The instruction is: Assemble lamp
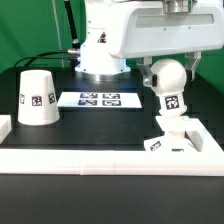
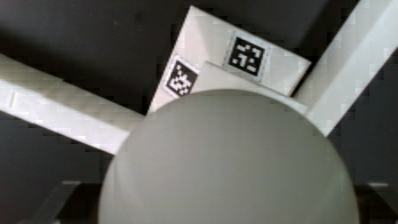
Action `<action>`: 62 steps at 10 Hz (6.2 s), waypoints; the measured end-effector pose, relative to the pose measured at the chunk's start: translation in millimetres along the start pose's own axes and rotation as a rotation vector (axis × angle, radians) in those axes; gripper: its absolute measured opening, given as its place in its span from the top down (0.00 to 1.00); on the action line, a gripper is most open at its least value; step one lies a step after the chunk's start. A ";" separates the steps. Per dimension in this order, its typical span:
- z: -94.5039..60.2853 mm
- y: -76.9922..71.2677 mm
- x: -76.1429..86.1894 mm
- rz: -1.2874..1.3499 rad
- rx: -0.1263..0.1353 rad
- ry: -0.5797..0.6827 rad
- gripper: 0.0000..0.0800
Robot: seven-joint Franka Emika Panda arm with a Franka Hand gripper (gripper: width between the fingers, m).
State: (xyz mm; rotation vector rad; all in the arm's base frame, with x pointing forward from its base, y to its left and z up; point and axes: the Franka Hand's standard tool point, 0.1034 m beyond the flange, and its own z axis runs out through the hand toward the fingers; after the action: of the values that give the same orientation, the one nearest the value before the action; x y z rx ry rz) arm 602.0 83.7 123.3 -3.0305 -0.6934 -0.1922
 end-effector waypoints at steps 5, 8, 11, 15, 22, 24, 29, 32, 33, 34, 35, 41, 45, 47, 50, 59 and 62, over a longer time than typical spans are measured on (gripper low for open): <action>-1.4 -3.8 7.8 0.356 0.002 0.005 0.28; -2.0 -1.0 12.4 0.579 0.000 0.010 0.28; -0.5 2.3 11.7 0.820 -0.003 0.007 0.28; 0.9 -0.3 9.5 1.088 -0.012 -0.006 0.28; 2.1 -8.8 5.5 1.563 0.021 -0.059 0.28; 2.1 -10.4 5.6 1.573 0.021 -0.062 0.28; 3.5 -11.2 5.0 1.337 0.031 -0.061 0.13; 4.1 -12.1 4.8 1.022 0.039 -0.049 0.13; 4.1 -12.4 4.4 0.932 0.041 -0.043 0.13; 4.1 -13.4 3.5 0.839 0.041 -0.038 0.13; 4.1 -14.9 2.3 0.742 0.043 -0.036 0.13; 3.4 -17.3 3.0 0.252 0.040 -0.022 0.13; 3.2 -15.4 2.6 -0.010 0.033 -0.019 0.13; 3.3 -15.7 2.6 -0.139 0.024 -0.022 0.13; 4.2 -15.3 2.0 -0.130 0.024 -0.024 0.24; 4.9 -13.2 11.7 0.534 0.034 -0.067 0.28; 4.8 -13.0 14.0 0.653 0.032 -0.058 0.28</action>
Offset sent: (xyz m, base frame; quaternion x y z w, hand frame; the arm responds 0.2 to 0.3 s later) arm 0.0096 0.0062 0.0004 -0.0134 -0.0180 0.2314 0.9726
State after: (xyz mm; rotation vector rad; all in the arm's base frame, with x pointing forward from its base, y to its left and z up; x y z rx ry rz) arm 609.4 101.6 120.3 -3.0423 0.3059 -0.0702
